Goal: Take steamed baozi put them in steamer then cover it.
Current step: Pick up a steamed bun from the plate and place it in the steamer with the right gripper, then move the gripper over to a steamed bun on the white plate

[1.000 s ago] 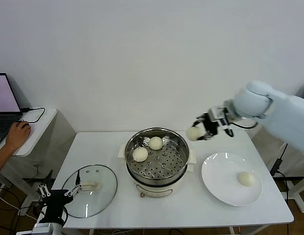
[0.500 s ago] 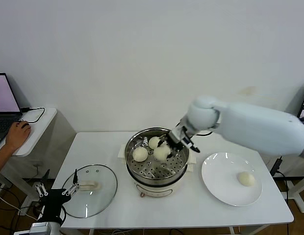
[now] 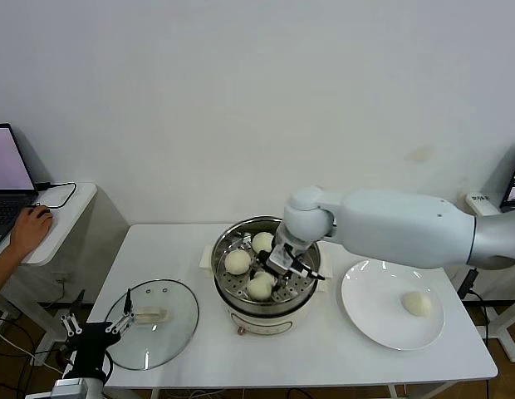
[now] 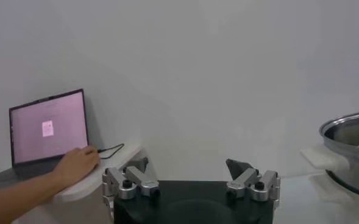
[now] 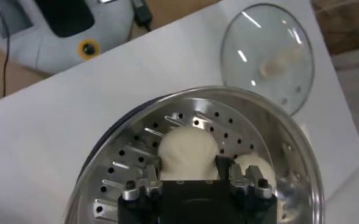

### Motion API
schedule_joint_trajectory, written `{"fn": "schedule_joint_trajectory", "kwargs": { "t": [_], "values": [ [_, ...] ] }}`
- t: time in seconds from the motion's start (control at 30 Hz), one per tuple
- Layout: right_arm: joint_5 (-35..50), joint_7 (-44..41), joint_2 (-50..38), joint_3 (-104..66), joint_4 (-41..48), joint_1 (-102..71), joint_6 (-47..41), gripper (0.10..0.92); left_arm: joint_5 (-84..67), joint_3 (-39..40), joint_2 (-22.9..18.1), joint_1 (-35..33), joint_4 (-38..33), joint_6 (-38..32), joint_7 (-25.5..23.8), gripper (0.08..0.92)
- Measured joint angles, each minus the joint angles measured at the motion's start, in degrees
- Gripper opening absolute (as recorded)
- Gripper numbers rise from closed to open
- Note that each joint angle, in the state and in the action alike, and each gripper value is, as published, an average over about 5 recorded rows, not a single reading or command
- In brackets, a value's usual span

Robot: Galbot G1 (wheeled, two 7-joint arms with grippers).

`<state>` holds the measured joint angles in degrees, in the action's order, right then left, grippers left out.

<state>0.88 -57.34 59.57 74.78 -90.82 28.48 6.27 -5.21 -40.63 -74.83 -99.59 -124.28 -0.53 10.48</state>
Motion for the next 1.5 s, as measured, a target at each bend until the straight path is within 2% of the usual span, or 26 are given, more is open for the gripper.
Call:
{"fn": "schedule_joint_trajectory", "kwargs": {
  "t": [0.13, 0.37, 0.47, 0.73, 1.07, 1.3, 1.5],
  "values": [
    [-1.5, 0.0, 0.1, 0.3, -0.2, -0.2, 1.1, 0.614, 0.0, 0.2, -0.1, 0.1, 0.1, 0.0, 0.0, 0.823],
    [-2.2, 0.2, -1.0, -0.2, -1.0, 0.5, 1.9, 0.78, 0.0, 0.0, 0.1, 0.1, 0.0, 0.0, 0.0, 0.823],
    [-1.6, 0.0, -2.2, -1.1, -1.3, 1.2, 1.8, 0.816, 0.0, -0.1, 0.3, 0.1, 0.0, 0.0, 0.0, 0.823],
    [1.7, -1.6, -9.2, -5.0, -3.6, 3.9, -5.1, 0.823, 0.1, 0.2, 1.0, -0.1, -0.6, 0.3, -0.4, 0.823],
    [4.8, -2.4, -25.7, -9.5, -7.6, 2.6, -18.5, 0.823, 0.0, 1.3, 2.0, 0.6, -0.7, 0.5, -0.5, 0.823],
    [2.1, -2.7, -37.3, -13.3, -7.9, -3.5, -20.0, 0.822, 0.0, 1.9, 2.2, 0.6, -0.9, 0.5, -0.5, 0.823],
    [-1.3, -2.0, -42.7, -19.5, -6.2, -13.3, -19.0, 0.823, 0.4, 2.4, 2.0, 0.3, -0.9, 0.5, -0.5, 0.823]
  ]
}}
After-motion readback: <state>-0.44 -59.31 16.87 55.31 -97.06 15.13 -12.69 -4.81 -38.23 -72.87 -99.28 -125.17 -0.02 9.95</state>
